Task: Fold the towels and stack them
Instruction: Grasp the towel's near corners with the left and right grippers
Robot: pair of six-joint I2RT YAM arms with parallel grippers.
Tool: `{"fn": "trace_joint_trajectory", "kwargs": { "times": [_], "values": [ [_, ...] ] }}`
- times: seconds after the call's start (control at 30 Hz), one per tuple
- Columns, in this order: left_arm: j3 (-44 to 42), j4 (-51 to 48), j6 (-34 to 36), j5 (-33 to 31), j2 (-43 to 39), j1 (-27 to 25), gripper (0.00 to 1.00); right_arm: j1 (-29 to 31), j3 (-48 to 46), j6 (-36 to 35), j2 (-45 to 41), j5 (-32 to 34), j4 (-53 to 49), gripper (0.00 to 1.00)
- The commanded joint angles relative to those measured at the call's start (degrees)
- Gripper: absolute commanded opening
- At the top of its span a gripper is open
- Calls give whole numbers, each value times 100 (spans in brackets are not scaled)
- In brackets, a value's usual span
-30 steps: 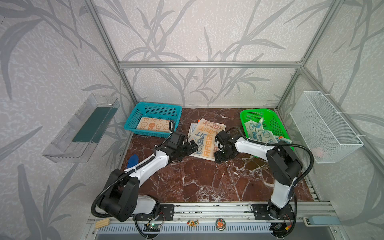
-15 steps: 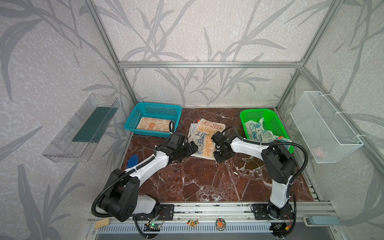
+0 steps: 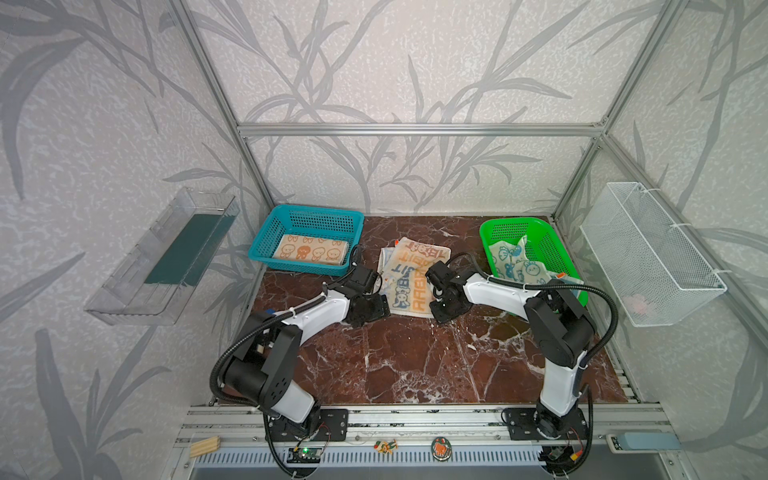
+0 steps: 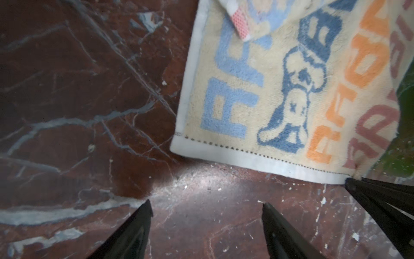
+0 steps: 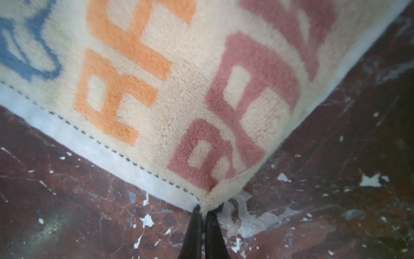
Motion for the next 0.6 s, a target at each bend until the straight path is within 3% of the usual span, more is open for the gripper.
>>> {"fn": "trace_joint_trajectory", "kwargs": {
  "times": [0.0, 0.17, 0.43, 0.57],
  "values": [
    [348, -342, 459, -334, 210, -27, 76, -66, -198, -137, -129, 47, -333, 0],
    [768, -550, 802, -403, 665, -27, 73, -140, -303, -189, -248, -12, -295, 0],
    [1007, -705, 929, -335, 1150, -158, 59, -251, -423, -235, -286, -72, -218, 0],
    [1045, -908, 1008, -503, 1312, -274, 58, -282, -432, -232, -301, -76, -177, 0]
  ]
}}
